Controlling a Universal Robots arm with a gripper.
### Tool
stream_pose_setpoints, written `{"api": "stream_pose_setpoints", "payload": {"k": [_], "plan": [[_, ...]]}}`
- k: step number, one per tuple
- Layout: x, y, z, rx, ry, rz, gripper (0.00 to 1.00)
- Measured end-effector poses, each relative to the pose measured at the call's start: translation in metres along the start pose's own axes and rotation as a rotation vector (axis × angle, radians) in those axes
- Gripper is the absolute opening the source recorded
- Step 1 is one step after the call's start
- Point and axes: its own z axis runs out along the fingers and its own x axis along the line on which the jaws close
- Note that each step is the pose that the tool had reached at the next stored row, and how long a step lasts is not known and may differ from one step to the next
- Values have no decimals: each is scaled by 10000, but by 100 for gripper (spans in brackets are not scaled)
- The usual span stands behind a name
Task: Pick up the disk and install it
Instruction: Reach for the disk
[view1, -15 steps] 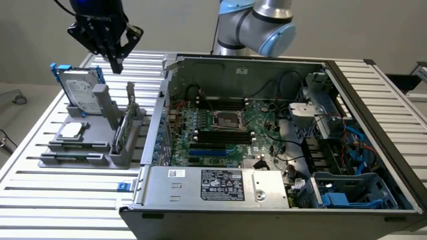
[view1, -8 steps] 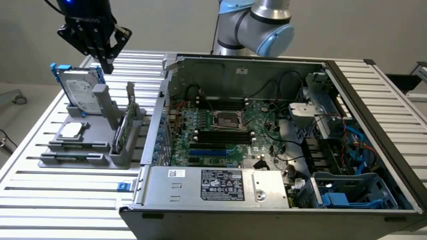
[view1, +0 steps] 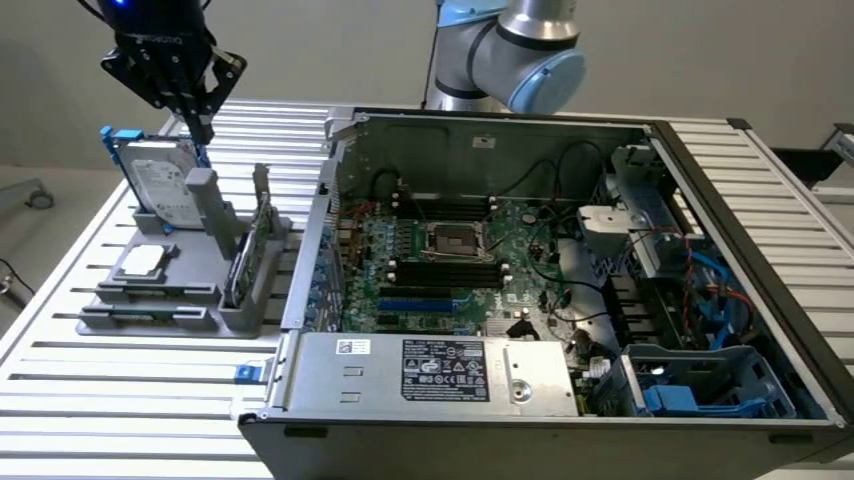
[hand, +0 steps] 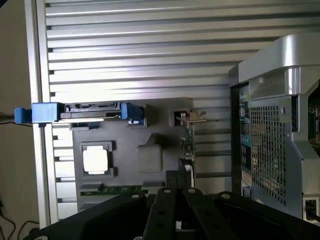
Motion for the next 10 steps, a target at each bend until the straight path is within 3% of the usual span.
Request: {"api": "stream_pose_setpoints", "payload": {"k": [10], "plan": [[176,234,15,3,9,-160,11]]}}
